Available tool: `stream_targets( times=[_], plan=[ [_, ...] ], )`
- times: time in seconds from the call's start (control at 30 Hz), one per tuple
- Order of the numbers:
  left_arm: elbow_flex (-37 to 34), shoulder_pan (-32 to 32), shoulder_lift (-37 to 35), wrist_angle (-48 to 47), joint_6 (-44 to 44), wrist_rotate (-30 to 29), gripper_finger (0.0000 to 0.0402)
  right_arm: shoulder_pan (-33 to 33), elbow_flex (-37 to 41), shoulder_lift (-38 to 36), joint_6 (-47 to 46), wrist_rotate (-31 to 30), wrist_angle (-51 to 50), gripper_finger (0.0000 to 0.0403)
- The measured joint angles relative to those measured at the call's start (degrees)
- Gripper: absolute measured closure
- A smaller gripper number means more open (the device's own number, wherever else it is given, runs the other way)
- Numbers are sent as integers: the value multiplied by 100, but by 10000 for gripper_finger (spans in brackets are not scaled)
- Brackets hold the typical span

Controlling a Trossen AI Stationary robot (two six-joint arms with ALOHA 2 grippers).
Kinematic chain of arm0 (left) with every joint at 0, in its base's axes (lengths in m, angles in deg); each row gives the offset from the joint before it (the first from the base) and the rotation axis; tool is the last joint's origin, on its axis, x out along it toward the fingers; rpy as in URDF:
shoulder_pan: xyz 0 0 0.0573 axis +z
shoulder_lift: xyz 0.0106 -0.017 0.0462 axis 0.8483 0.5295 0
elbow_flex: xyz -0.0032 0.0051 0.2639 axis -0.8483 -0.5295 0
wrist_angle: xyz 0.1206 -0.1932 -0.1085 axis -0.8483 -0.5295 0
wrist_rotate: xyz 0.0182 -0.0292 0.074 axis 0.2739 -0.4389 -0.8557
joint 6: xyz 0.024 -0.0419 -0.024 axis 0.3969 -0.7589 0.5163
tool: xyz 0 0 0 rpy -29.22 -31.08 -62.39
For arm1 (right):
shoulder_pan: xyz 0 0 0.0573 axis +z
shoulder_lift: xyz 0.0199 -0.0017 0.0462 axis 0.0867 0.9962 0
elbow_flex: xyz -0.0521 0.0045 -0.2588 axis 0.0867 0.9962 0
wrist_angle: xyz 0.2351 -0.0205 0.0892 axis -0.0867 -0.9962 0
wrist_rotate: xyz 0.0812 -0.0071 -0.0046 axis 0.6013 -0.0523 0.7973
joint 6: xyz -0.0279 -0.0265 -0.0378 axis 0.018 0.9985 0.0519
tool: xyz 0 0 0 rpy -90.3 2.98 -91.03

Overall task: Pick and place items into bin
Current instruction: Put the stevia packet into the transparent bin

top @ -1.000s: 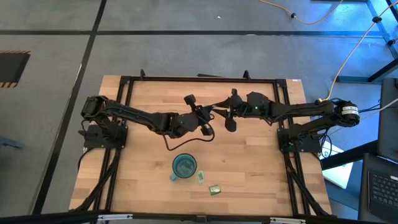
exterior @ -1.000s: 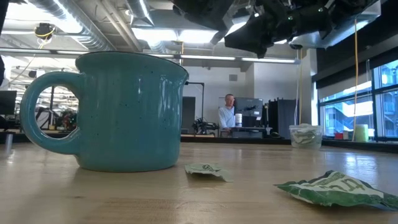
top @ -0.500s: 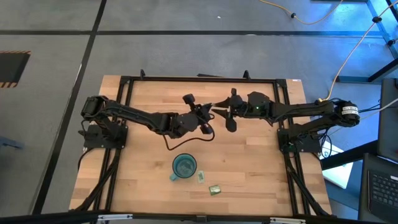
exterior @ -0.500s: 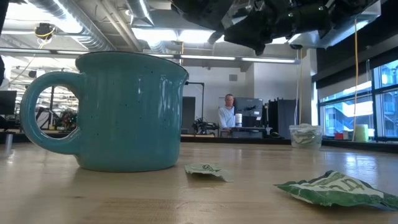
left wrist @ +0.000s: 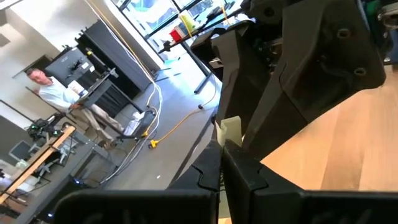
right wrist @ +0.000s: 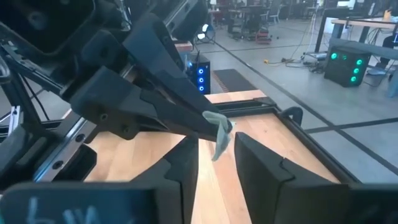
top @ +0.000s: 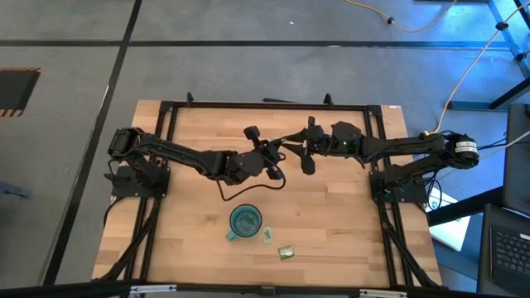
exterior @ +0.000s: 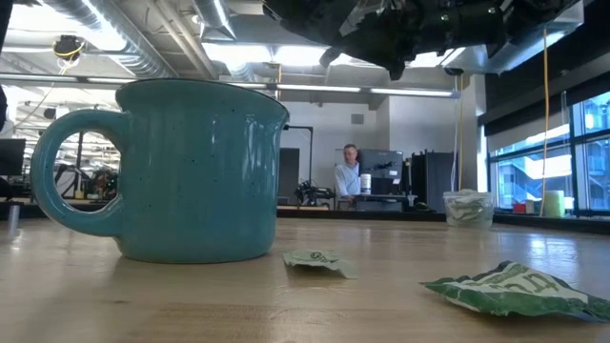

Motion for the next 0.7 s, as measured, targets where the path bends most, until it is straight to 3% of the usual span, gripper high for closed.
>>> stream_targets(
  times=[0.47, 0.7],
  plan=[
    [0, -2, 0, -133, -35, -22, 398, -2, 2, 0, 161, -3, -59, 396],
    [0, -7, 0, -206, -105, 9, 388, -2, 4, 0, 164, 0, -116, 400]
  ],
)
